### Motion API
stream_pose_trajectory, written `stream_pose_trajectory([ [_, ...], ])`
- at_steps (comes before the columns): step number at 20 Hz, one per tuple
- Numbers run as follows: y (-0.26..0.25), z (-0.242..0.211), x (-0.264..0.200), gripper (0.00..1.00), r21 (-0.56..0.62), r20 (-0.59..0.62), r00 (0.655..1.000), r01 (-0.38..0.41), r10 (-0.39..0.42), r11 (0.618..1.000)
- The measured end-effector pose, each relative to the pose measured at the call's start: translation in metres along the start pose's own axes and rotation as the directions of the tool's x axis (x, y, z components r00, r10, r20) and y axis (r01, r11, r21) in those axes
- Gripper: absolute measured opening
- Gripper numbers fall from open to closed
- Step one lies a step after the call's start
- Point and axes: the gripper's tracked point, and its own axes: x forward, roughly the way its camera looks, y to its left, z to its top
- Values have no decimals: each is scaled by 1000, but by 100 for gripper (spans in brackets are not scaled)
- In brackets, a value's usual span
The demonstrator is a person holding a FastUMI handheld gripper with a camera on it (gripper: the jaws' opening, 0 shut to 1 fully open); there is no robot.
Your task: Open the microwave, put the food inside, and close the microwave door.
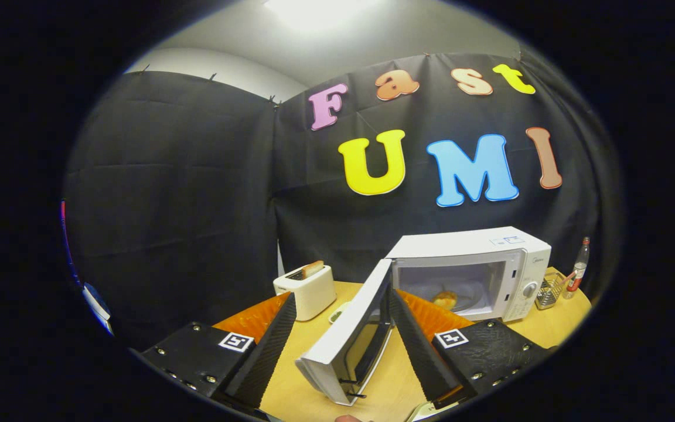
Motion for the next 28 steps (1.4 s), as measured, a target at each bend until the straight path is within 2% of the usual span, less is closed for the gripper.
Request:
stream_pose_trajectory([
  [9, 89, -41, -1, 97, 15, -77, 983, -168, 169, 986],
  [17, 107, -112, 13, 97, 32, -232, 951, -204, 206, 978],
  [19, 106, -126, 14, 92, 36, -266, 943, -198, 201, 979],
  [21, 100, -138, 18, 82, 34, -291, 938, -188, 190, 982],
  [23, 91, -150, 22, 78, 25, -316, 933, -172, 171, 985],
  [24, 90, -153, 28, 64, 28, -323, 931, -171, 171, 985],
  [25, 86, -156, 22, 60, 27, -333, 928, -165, 164, 986],
  [26, 74, -164, 31, 56, -3, -322, 940, -123, 115, 992],
  [27, 66, -152, 25, 39, -5, -320, 942, -104, 97, 995],
  [28, 63, -153, 24, 11, 11, -326, 940, -104, 101, 995],
])
